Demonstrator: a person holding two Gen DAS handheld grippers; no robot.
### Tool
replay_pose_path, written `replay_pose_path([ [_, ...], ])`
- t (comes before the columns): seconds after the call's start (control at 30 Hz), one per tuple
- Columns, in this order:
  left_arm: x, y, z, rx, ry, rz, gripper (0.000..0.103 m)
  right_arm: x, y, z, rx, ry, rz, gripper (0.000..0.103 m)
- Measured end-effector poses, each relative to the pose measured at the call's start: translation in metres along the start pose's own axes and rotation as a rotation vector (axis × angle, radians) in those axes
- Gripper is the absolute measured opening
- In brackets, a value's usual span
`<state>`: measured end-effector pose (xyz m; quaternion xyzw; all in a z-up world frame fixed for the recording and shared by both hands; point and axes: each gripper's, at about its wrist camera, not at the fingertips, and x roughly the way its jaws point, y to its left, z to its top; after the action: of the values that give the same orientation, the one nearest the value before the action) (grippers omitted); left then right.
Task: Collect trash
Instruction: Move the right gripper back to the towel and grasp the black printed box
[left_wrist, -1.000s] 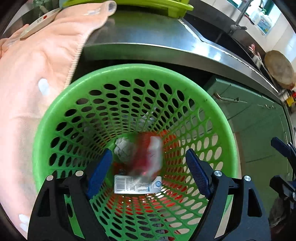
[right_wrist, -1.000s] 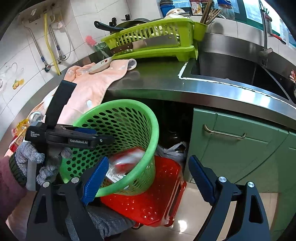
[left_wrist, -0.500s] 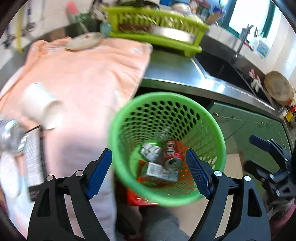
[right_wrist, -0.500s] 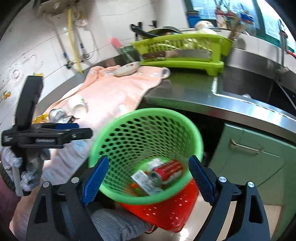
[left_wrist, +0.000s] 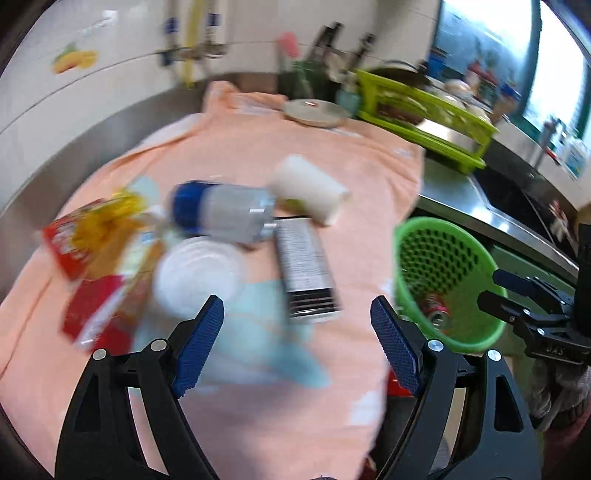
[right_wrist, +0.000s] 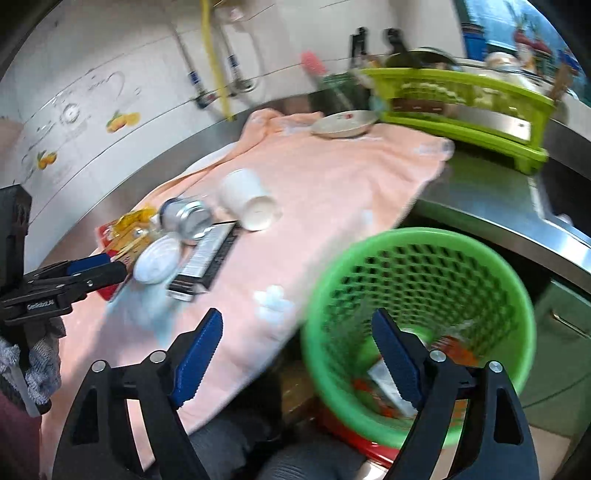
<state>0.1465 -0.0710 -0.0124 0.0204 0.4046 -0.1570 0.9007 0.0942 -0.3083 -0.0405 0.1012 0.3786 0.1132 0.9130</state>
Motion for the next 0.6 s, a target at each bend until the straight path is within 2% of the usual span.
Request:
replay_pose_path([
  [0.2,-0.029,0.055,-0.009,-0.065,-0.046,0.079,0.081,0.041,0.044,0.015,0.005,0.067,0.063,0.070],
  [0.33,-0.041,0.084,-0.017,-0.105,-0.059,0.111,0.081,0.076,0.074,0.026,0.000,0.119,0.072,0.063],
  [0.6,-0.050,0.109,-0.034,-0.146,-0.069,0.113,0.078,0.127,0.097,0.041,0.044,0.179,0.046,0.058],
])
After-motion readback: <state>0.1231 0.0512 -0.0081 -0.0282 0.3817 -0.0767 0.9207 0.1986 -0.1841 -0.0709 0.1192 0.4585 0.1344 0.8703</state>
